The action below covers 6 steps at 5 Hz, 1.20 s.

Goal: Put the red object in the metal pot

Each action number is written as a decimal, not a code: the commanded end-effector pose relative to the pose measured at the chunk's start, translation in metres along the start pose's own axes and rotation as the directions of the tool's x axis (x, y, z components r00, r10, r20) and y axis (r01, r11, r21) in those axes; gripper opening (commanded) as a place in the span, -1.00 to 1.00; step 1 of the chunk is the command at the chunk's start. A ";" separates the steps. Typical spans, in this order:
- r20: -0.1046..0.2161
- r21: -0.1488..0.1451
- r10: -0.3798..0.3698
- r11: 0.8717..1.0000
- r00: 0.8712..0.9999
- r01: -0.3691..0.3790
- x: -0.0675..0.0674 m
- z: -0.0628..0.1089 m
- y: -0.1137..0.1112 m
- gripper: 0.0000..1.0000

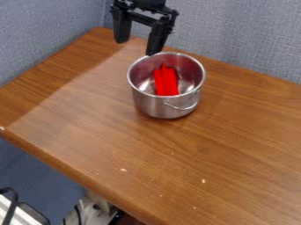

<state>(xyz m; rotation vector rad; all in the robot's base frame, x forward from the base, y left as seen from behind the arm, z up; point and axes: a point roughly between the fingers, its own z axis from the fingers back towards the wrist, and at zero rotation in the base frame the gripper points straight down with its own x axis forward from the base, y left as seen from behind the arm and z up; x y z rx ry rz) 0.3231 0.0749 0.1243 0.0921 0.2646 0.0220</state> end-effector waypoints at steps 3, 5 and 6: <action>0.073 0.003 -0.047 0.999 0.996 0.046 0.009 0.009 0.021 1.00; 0.111 0.012 -0.080 0.997 0.991 0.079 0.006 0.013 0.020 1.00; 0.131 0.018 -0.105 0.994 0.986 0.103 0.000 0.016 0.019 1.00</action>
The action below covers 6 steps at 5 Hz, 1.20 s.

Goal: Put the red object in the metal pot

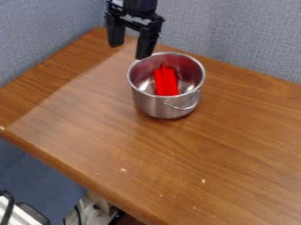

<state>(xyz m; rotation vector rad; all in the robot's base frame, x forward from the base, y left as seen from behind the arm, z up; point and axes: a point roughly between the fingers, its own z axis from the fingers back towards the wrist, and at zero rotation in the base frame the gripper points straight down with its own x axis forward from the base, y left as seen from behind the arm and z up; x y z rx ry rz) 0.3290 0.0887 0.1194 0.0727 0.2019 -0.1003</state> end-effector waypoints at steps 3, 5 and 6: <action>0.110 0.047 -0.028 0.999 0.994 0.023 -0.009 0.025 0.007 1.00; 0.125 0.062 -0.040 0.998 0.991 0.033 -0.008 0.023 0.008 1.00; 0.134 0.071 -0.045 0.997 0.990 0.036 -0.008 0.022 0.008 1.00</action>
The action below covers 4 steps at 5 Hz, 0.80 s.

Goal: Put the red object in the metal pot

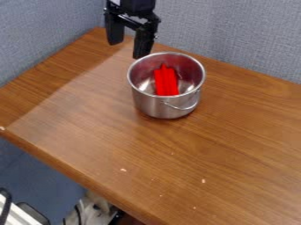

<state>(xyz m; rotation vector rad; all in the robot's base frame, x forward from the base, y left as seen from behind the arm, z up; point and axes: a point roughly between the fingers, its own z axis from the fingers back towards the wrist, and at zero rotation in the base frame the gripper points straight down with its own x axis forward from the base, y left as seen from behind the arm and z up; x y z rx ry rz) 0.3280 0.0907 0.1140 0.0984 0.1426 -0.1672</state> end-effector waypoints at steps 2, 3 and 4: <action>0.091 0.044 0.011 0.999 0.996 -0.015 -0.002 0.027 0.009 1.00; 0.097 0.046 0.008 0.999 0.995 -0.013 0.000 0.028 0.010 1.00; 0.103 0.047 0.006 0.999 0.995 -0.011 0.002 0.029 0.010 1.00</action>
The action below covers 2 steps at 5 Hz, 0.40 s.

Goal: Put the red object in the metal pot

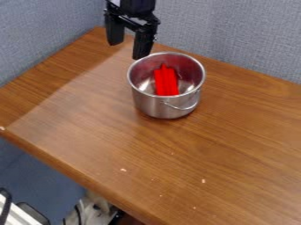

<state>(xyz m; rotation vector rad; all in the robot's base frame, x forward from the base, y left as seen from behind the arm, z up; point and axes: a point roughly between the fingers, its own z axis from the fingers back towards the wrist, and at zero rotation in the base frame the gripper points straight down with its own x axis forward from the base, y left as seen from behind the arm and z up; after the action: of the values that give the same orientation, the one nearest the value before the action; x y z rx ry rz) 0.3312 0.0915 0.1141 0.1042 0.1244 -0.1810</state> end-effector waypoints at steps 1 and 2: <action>0.091 0.040 0.016 0.999 0.996 -0.019 0.000 0.029 0.009 1.00; 0.098 0.040 0.013 0.999 0.995 -0.017 0.001 0.030 0.009 1.00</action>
<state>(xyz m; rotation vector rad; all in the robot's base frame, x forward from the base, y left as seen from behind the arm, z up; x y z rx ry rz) 0.3336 0.0915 0.1153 0.1043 0.1122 -0.1880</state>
